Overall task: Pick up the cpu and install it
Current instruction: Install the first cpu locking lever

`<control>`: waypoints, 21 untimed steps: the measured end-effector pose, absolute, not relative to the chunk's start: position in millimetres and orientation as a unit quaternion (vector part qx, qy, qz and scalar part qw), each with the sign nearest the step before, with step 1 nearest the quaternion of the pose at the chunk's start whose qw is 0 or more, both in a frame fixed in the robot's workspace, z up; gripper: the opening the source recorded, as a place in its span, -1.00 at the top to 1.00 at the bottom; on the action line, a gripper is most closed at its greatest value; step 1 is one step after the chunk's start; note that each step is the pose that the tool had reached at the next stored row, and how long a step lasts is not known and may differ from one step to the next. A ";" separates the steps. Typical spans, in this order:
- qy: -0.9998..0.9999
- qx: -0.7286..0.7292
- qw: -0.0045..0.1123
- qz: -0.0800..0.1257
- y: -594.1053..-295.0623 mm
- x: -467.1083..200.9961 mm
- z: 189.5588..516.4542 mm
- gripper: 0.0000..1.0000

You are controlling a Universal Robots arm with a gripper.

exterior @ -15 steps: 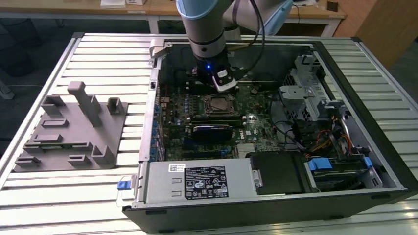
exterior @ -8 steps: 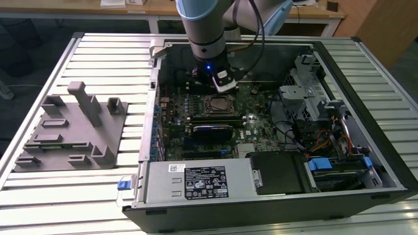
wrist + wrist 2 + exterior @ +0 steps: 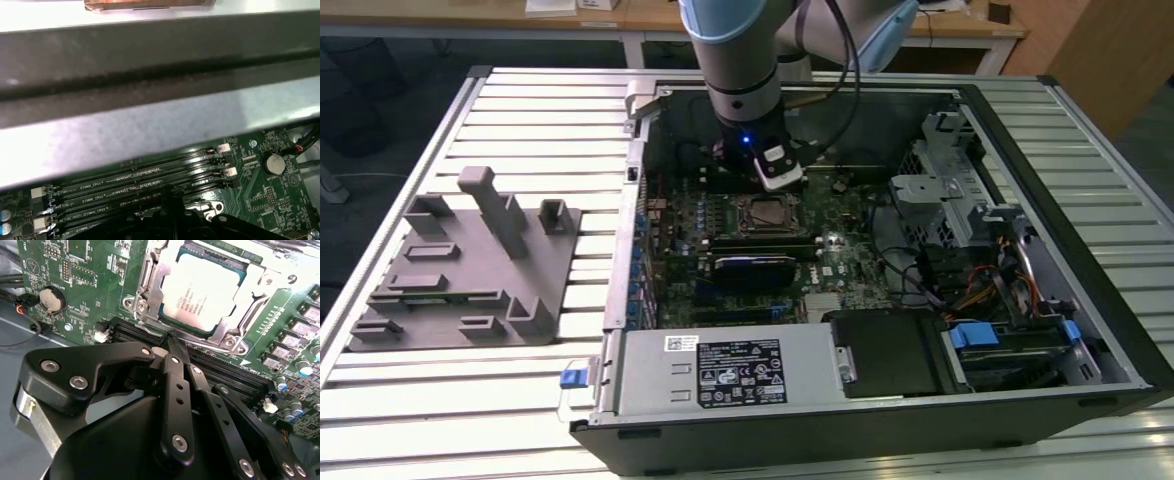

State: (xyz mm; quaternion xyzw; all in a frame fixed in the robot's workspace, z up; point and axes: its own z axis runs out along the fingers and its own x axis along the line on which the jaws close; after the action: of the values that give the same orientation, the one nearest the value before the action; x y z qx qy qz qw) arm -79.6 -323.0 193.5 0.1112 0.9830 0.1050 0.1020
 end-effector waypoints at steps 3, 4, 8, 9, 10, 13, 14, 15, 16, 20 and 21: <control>0.983 0.111 0.102 0.102 -323.0 -79.4 192.9 0.79; 0.983 0.111 0.102 0.101 -323.0 -79.4 192.7 0.79; 0.984 0.111 0.103 0.099 -323.0 -79.2 191.6 0.79; 0.984 0.111 0.103 0.099 -323.0 -79.3 191.6 0.79; 0.984 0.111 0.103 0.099 -323.0 -79.3 191.6 0.79; 0.984 0.111 0.103 0.099 -323.0 -79.2 191.4 0.79; 0.984 0.111 0.103 0.099 -323.0 -79.2 191.4 0.79; 0.984 0.111 0.103 0.099 -323.0 -79.2 191.6 0.79; 0.984 0.111 0.103 0.099 -323.0 -79.2 192.3 0.79; 0.984 0.111 0.103 0.099 -323.0 -79.2 197.4 0.79; 0.984 0.111 0.103 0.099 -323.0 -79.2 198.3 0.79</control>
State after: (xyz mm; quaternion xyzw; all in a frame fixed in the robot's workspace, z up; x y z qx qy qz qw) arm -79.2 -323.0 198.3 0.1106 0.9836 0.0989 0.1027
